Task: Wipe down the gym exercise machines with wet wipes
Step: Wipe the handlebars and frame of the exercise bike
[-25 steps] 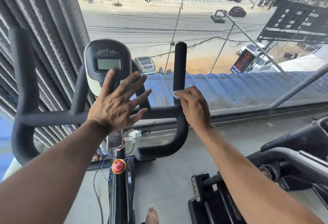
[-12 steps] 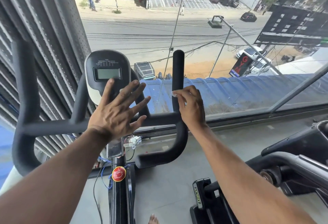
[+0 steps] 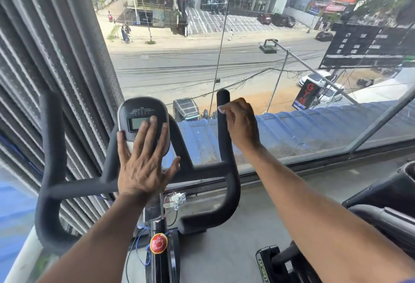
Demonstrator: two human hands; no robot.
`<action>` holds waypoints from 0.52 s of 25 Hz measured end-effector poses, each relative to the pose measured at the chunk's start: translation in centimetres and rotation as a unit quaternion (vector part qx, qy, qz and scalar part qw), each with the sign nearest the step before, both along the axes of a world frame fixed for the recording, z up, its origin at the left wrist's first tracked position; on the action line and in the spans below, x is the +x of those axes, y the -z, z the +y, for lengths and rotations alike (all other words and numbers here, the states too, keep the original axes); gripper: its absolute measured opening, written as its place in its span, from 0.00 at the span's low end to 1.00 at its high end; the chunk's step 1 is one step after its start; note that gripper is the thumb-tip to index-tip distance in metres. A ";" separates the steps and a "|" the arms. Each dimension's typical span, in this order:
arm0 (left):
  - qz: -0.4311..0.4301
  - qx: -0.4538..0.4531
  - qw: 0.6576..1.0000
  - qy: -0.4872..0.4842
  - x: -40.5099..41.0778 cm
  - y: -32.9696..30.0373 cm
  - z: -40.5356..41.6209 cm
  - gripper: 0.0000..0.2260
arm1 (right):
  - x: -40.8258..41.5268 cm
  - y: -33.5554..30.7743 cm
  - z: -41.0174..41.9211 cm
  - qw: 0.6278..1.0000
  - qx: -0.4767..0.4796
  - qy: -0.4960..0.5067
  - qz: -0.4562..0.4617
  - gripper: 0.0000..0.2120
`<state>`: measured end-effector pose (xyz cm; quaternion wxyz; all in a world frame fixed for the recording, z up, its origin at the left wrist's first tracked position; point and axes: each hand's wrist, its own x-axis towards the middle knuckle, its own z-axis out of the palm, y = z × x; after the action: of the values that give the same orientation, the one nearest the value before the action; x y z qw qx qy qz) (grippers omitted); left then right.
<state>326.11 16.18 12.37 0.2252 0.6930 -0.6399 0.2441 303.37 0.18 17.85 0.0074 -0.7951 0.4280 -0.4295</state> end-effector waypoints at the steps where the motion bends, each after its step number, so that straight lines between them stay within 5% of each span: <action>1: 0.006 -0.001 1.000 0.003 -0.1 0.2 0.1 0.40 | 0.3 0.7 0.4 1.000 0.006 0.001 -0.004 0.09; 7: 0.007 -0.005 1.000 0.008 0.1 0.2 0.0 0.38 | -1.9 5.5 3.6 0.999 0.019 -0.025 0.008 0.10; 13: -0.003 -0.007 1.000 0.004 0.1 0.4 0.1 0.37 | 0.3 2.0 0.6 1.000 0.020 0.004 -0.007 0.08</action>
<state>326.25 16.29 11.98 0.2296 0.6881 -0.6415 0.2496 303.66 0.75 15.84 0.0246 -0.7901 0.4400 -0.4260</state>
